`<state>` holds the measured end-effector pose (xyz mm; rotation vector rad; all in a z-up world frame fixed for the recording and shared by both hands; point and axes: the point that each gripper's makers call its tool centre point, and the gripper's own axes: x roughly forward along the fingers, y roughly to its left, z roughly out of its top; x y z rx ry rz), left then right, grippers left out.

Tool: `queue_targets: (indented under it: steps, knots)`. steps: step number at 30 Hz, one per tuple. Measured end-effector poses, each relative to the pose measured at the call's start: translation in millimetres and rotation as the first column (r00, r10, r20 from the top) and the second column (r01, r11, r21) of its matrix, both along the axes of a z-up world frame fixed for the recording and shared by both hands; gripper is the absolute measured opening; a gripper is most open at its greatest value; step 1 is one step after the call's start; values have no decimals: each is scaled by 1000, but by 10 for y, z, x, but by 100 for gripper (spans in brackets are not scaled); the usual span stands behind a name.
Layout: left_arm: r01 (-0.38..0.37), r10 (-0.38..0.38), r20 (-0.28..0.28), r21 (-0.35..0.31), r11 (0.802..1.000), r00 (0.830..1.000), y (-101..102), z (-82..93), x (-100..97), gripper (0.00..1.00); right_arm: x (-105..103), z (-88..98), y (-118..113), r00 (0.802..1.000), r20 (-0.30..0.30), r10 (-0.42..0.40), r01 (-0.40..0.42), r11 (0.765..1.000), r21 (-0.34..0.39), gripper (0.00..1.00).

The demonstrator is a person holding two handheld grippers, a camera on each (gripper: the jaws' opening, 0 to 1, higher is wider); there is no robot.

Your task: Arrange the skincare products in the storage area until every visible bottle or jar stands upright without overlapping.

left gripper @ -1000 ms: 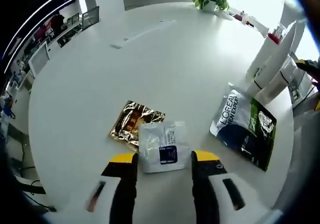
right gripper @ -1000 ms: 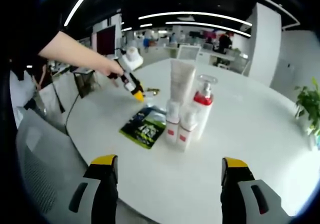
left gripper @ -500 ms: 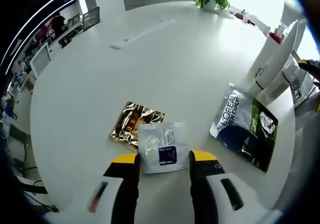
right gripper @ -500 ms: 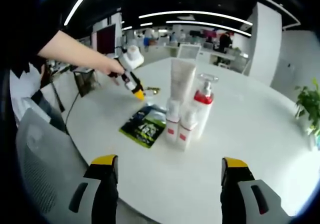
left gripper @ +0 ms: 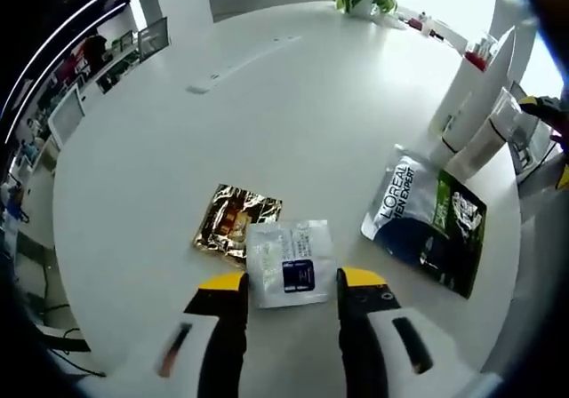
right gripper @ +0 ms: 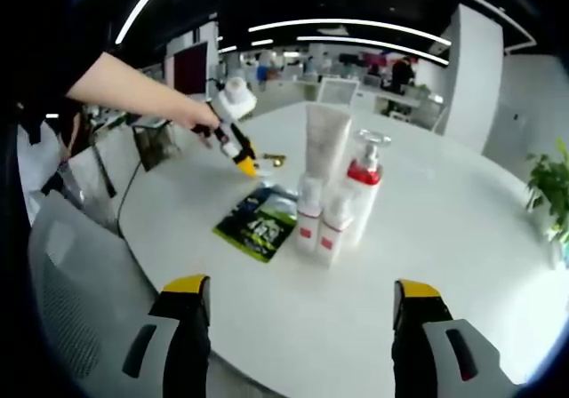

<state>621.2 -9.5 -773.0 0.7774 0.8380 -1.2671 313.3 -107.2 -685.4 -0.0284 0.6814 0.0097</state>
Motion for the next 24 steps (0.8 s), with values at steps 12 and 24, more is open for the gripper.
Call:
queue_targets:
  steps: [12, 24]
  knots:
    - [37, -37, 14, 12, 999, 999, 71, 20, -18, 26, 3, 1, 28, 1000, 1, 13, -13, 1000, -3, 88]
    - [-20, 21, -24, 47, 999, 1000, 52, -153, 19, 40, 0, -16, 27, 1000, -7, 15, -15, 1000, 0, 88]
